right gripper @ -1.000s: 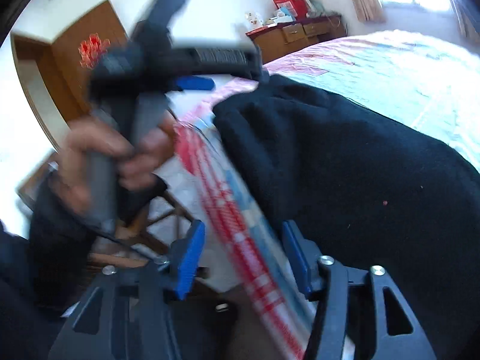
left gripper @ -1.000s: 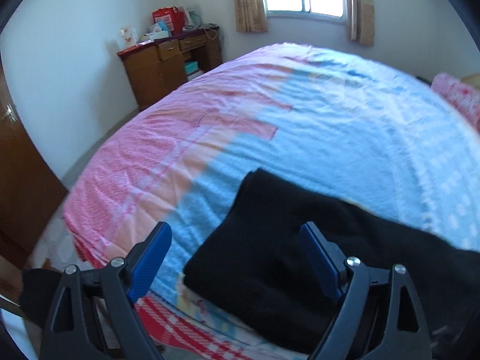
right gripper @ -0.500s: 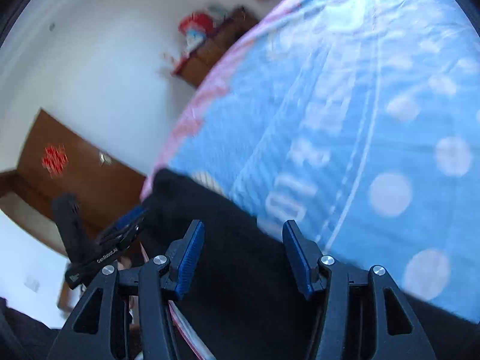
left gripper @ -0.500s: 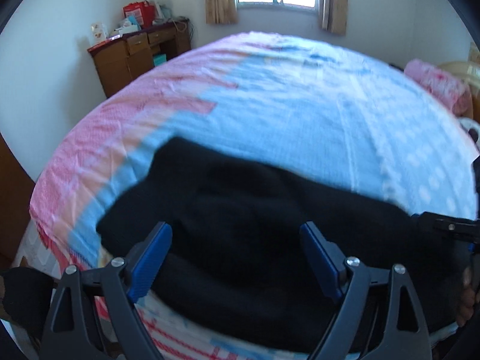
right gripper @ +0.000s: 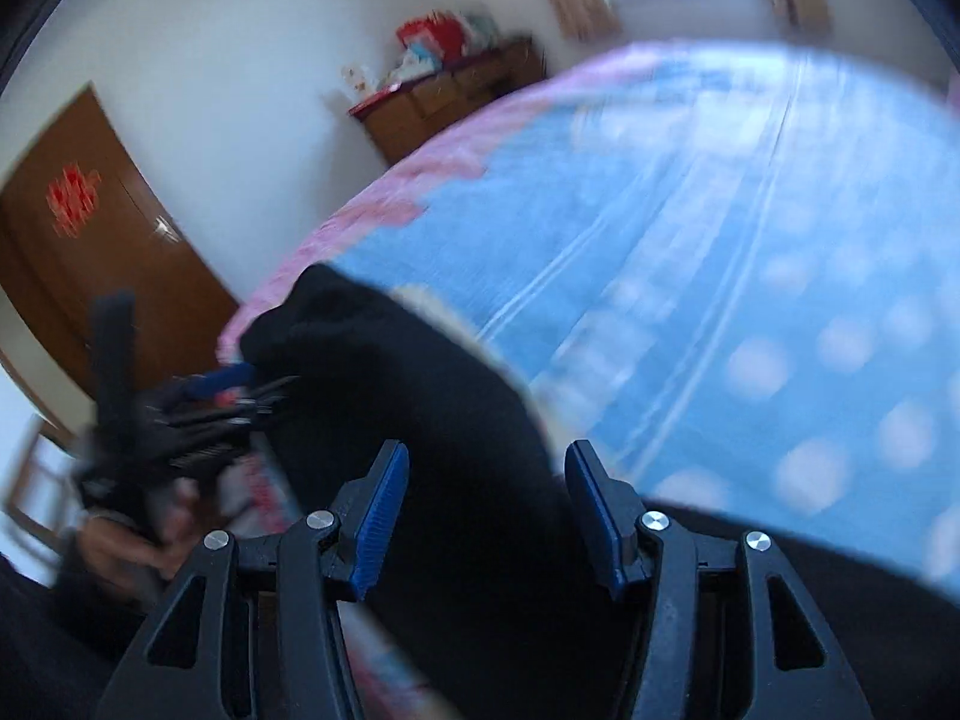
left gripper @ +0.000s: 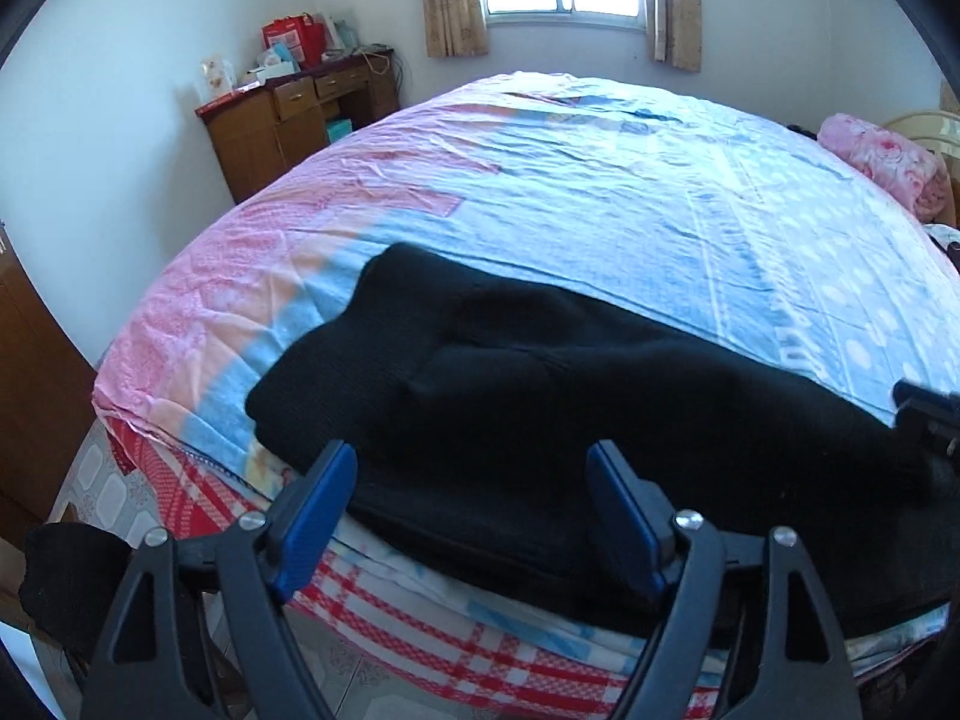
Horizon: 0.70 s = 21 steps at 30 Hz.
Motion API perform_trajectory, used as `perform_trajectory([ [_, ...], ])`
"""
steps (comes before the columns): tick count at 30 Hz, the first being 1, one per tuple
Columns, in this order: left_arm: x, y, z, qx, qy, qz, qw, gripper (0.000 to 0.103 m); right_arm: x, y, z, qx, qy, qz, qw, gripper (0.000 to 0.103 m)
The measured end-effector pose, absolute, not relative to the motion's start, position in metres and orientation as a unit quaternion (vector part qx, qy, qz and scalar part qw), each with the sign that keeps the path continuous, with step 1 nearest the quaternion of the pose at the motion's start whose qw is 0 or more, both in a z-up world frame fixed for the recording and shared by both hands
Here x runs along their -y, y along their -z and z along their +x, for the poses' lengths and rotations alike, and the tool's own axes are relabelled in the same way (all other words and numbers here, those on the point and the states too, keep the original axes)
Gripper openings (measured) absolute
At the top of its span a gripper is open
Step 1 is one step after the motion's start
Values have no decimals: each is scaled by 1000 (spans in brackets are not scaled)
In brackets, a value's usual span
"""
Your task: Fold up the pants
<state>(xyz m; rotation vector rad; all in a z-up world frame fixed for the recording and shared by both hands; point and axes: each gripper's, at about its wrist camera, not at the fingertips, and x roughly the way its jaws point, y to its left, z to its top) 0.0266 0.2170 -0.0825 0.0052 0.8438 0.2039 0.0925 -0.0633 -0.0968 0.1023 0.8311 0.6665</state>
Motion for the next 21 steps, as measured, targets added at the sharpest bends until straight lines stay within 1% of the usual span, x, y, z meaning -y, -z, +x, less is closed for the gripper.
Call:
perform_trajectory([
  [2,-217,91,30,-427,-102,11,898,82,73,95,100,-402,-311,55,859,56],
  [5,-210,96,30,-427,-110,36,897,82,86,101,110,-435,-318,75,839,56],
  [8,-213,95,32,-429,-111,24,896,83,83,113,110,-475,-344,79,806,56],
  [10,-213,95,34,-431,-110,22,895,83,76,118,103,-486,-362,75,792,57],
  [11,-213,95,34,-432,-109,22,895,83,72,119,97,-489,-368,72,788,59],
  [15,-215,95,34,-433,-105,16,895,85,63,115,94,-492,-397,64,772,60],
  [16,-214,96,34,-433,-105,15,895,86,61,114,96,-496,-411,76,762,64],
  [17,-214,96,34,-433,-105,15,895,86,59,115,102,-504,-429,94,744,73],
  [18,-214,96,33,-433,-105,14,895,86,54,115,110,-512,-446,112,726,76],
  [21,-214,96,33,-435,-103,10,894,86,47,128,141,-532,-458,159,694,78],
])
